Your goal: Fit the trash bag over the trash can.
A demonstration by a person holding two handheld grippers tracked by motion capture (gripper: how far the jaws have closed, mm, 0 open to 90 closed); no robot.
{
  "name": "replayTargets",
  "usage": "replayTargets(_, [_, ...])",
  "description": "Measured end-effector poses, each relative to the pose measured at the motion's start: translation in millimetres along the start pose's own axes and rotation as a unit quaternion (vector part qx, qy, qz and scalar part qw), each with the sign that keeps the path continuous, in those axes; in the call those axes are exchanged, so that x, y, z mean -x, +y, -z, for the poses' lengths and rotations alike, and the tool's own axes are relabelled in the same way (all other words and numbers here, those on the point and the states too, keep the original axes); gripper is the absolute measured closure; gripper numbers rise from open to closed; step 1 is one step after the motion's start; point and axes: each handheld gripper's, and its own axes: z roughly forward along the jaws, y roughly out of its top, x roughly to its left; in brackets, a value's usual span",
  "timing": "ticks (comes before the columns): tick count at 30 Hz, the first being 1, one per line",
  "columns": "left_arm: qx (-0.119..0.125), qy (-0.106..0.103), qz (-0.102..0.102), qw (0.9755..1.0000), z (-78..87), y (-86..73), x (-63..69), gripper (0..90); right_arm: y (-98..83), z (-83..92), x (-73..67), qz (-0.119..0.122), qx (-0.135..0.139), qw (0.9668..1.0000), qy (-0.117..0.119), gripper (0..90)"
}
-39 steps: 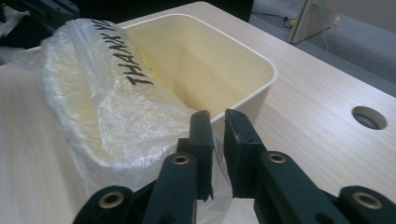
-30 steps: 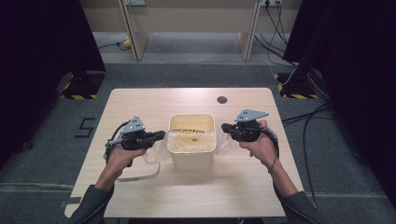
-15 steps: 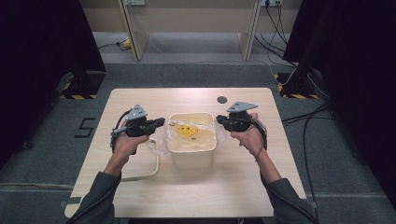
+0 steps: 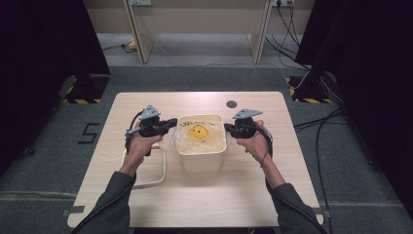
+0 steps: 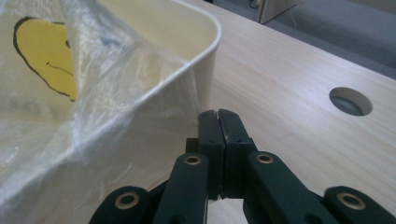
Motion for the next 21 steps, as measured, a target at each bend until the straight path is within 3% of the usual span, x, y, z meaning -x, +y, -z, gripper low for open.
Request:
replayTargets(4, [-0.001, 0.002, 0.001, 1.0000, -0.8, 1.6, -0.2, 89.1, -3.2, -6.1, -1.8, 0.004, -0.006, 1.0000, 0.001, 89.2])
replayTargets(7, [0.000, 0.002, 0.004, 1.0000, -0.2, 3.1, 0.0, 88.9, -6.4, -8.9, -0.1, -0.010, -0.009, 0.9999, 0.003, 87.8])
replayTargets(9, [0.000, 0.005, 0.002, 1.0000, 0.6, 4.1, 0.8, 88.8, -3.4, -4.0, 2.6, -0.028, -0.016, 0.9993, -0.017, 68.9])
replayTargets(11, [0.001, 0.006, 0.005, 1.0000, 1.8, 4.9, 0.3, 88.3, 4.1, 8.3, 8.0, -0.038, -0.005, 0.9989, -0.028, 62.7])
replayTargets(14, [0.005, 0.009, 0.002, 1.0000, 4.6, 7.4, -0.1, 87.9, 19.9, 29.9, 10.4, -0.027, 0.019, 0.9984, -0.047, 55.9])
replayTargets(17, [0.008, 0.008, 0.001, 0.9999, 6.5, 10.1, 0.3, 87.9, 37.1, 49.3, 6.8, -0.025, 0.056, 0.9975, -0.035, 52.8])
replayTargets(21, [0.007, 0.009, 0.001, 0.9999, 7.1, 10.2, 0.3, 87.7, 48.4, 47.3, -12.1, 0.003, 0.066, 0.9975, 0.023, 51.2])
